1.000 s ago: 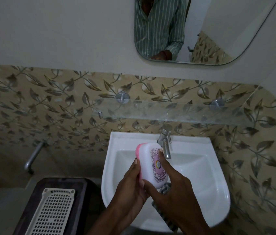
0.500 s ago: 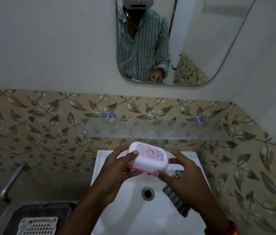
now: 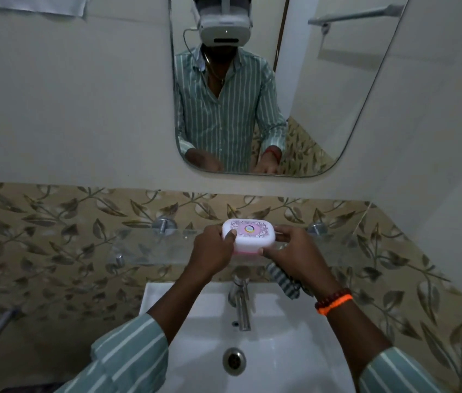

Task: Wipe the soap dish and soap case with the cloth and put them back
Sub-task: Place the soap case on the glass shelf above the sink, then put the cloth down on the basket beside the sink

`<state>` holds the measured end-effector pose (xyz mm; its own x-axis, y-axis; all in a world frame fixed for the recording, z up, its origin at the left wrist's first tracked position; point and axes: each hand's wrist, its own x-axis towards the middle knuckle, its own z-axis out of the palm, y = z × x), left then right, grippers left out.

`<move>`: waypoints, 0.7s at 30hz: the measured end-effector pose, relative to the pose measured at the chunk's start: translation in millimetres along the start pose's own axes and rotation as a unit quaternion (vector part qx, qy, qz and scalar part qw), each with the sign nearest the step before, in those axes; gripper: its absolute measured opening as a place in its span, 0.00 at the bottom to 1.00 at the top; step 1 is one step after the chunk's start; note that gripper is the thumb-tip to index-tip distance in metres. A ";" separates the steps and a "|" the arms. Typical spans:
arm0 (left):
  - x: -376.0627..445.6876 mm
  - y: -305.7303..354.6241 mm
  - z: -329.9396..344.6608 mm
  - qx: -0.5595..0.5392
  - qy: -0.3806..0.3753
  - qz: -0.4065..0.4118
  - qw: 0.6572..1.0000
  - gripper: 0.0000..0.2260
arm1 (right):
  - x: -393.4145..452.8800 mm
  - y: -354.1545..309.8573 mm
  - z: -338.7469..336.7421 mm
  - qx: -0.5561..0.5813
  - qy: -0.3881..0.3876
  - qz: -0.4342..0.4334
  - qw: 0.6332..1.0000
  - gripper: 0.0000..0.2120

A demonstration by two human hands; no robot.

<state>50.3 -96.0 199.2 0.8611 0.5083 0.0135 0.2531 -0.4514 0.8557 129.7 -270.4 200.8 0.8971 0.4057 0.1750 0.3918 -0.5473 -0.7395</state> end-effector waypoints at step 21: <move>-74.1 7.5 21.7 -0.003 0.036 0.039 0.999 0.24 | -37.7 18.2 -20.6 0.223 0.063 0.093 0.968 0.37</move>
<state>-2.0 -153.0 193.4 0.8438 0.5237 0.1168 0.1843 -0.4872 0.8536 107.2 -310.8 194.1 0.9724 0.2228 0.0690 0.1190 -0.2197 -0.9683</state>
